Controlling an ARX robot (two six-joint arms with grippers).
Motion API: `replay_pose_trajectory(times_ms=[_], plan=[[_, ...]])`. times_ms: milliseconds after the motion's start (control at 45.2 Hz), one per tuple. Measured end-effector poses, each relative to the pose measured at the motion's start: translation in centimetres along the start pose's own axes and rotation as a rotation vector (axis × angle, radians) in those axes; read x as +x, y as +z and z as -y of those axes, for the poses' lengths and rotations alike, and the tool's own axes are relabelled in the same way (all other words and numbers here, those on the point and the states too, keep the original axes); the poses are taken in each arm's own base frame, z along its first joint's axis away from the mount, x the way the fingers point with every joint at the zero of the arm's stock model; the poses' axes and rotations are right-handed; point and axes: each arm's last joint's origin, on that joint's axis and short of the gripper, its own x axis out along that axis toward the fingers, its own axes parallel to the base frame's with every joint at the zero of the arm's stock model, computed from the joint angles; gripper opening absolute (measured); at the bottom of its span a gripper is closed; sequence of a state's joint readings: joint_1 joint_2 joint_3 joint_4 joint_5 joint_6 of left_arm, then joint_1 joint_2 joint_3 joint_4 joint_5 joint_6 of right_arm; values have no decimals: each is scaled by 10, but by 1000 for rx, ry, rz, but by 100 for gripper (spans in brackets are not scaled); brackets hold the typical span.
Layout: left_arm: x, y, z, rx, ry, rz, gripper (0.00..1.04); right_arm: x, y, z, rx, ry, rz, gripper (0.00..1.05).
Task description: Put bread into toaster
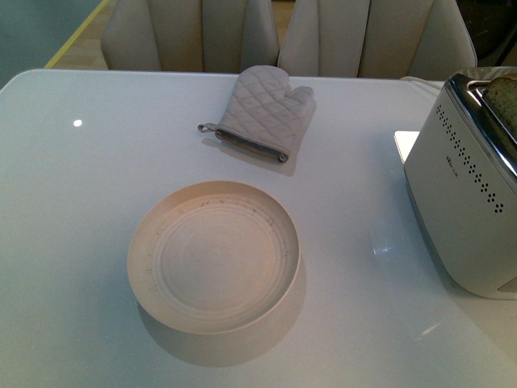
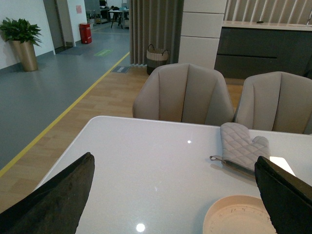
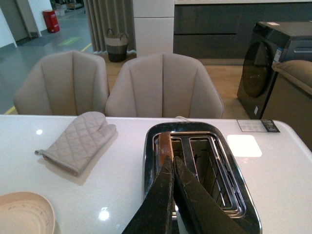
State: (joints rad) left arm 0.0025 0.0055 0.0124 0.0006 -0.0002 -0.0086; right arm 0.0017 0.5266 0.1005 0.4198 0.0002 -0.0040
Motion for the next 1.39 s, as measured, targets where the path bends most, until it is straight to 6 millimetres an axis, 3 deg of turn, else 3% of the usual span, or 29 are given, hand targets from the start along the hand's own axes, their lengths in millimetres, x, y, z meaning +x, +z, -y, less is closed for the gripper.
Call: replay_pose_trajectory(times_ms=[597, 1394], plan=[[0, 0, 0, 0, 0, 0, 98, -18, -17, 0, 0, 0, 15, 2], [0, 0, 0, 0, 0, 0, 98, -39, -19, 0, 0, -2, 21, 2]])
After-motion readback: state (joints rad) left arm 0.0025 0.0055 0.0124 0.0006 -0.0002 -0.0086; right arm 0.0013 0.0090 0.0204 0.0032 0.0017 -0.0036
